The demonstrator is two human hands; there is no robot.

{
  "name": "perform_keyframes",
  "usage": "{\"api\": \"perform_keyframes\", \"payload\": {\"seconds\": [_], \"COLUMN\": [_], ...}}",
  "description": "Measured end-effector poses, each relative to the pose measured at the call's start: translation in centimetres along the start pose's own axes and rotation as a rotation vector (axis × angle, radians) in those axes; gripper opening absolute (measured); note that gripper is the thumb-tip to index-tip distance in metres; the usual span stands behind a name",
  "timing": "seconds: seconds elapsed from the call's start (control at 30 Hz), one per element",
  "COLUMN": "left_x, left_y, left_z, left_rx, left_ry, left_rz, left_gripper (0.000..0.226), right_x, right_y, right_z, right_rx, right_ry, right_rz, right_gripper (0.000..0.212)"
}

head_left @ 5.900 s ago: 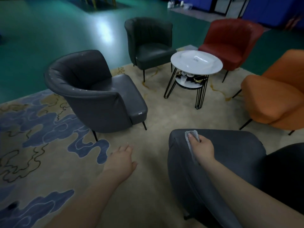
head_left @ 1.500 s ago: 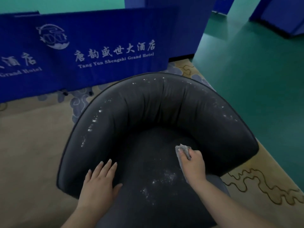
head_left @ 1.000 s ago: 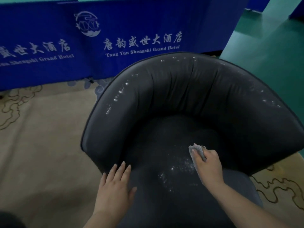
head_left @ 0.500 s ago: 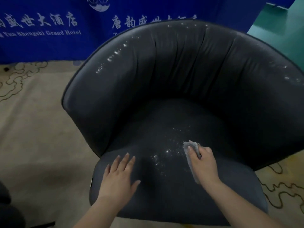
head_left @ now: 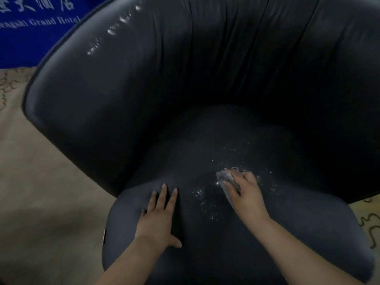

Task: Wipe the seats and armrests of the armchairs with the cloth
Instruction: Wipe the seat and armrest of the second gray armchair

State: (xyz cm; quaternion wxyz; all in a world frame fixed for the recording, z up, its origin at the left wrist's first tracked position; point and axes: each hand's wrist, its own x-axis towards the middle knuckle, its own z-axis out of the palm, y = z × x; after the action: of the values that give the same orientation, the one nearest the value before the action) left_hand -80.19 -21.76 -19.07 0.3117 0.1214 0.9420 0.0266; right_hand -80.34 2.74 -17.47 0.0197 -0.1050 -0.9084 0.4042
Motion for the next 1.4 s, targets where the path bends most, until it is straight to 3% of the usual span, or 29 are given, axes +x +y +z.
{"api": "perform_keyframes", "payload": {"seconds": [0.3,0.7,0.97,1.4], "left_x": [2.9,4.6,4.1,1.3], "left_y": [0.1,0.7,1.2,0.4], "left_z": [-0.3,-1.0,-3.9,-3.2], "left_rx": [0.045,0.194,0.373,0.35], "left_ry": [-0.101,-0.177,-0.049,-0.002], "left_rz": [0.002,0.002,0.107,0.099], "left_gripper": [0.145,0.149,0.129,0.128], "right_x": [2.4,2.4,1.9,0.8], "right_y": [1.0,2.2,2.5,1.4], "right_z": [3.1,5.1,5.2,5.9], "right_rx": [-0.106,-0.099,-0.111,-0.074], "right_ry": [-0.163,-0.01,0.113,0.173], "right_rz": [-0.008,-0.069,-0.204,-0.33], "right_gripper": [0.041,0.028,0.037,0.028]}}
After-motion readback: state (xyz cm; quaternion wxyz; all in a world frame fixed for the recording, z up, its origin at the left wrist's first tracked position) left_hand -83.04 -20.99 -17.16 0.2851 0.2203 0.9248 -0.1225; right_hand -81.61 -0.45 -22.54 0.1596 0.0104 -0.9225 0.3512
